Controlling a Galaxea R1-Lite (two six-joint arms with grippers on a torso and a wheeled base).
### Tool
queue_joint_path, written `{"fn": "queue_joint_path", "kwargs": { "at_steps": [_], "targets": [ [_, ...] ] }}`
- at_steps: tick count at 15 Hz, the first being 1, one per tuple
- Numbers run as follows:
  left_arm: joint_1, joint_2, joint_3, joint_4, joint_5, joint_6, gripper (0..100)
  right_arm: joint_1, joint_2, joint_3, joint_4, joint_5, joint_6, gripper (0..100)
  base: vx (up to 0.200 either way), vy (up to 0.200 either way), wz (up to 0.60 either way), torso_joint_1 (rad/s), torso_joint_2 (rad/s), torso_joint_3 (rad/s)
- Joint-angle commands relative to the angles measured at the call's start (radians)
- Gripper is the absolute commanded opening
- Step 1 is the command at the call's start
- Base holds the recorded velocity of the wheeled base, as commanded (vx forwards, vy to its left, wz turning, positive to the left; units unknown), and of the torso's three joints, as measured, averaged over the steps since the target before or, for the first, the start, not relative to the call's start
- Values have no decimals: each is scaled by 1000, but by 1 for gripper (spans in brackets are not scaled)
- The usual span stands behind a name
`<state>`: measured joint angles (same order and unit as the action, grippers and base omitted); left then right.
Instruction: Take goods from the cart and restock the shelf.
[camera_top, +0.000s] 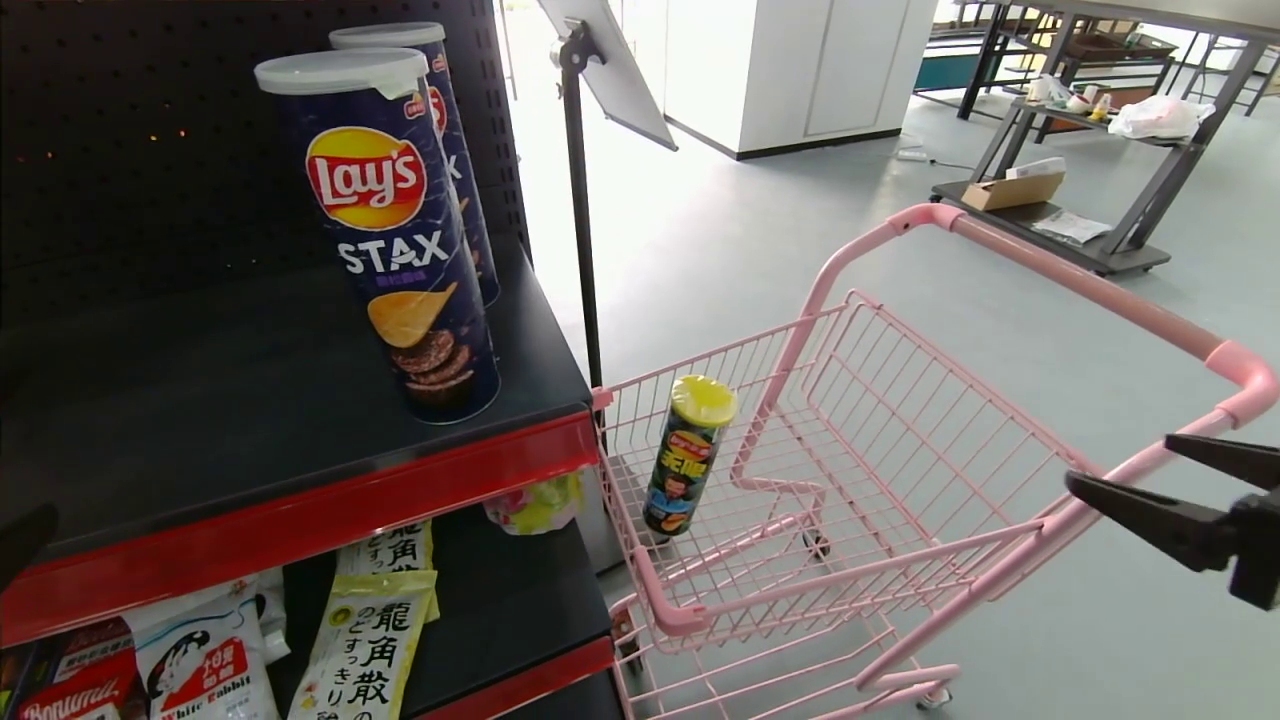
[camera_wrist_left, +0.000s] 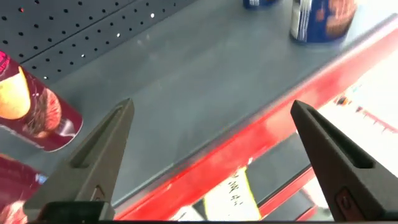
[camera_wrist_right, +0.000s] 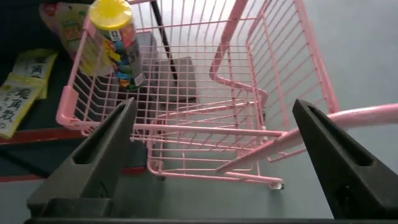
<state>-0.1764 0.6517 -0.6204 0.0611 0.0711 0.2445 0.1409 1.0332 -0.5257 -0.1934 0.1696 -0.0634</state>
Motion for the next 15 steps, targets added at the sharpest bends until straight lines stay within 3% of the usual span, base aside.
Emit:
{"fn": "queue_joint_path", "kwargs": {
  "at_steps": [1,5,10,12,15],
  "targets": [
    [0,62,-38,-1,-2,-24,100,128,334,-66,-184,15,37,100,0,0,0,0,0,0],
    [0,100,-62,-1,6,-24,100,189,674,-65,-554,44,76,100,0,0,0,0,0,0],
    [0,137,-90,-1,3,-24,100,238,791,-69,-601,120,94,100,0,0,0,0,0,0],
    [0,163,-107,-1,-4,-24,100,256,870,-86,-692,183,96,100,0,0,0,0,0,0],
    [0,178,-116,-1,-5,-24,100,289,973,-105,-788,196,99,100,0,0,0,0,0,0]
  ]
}}
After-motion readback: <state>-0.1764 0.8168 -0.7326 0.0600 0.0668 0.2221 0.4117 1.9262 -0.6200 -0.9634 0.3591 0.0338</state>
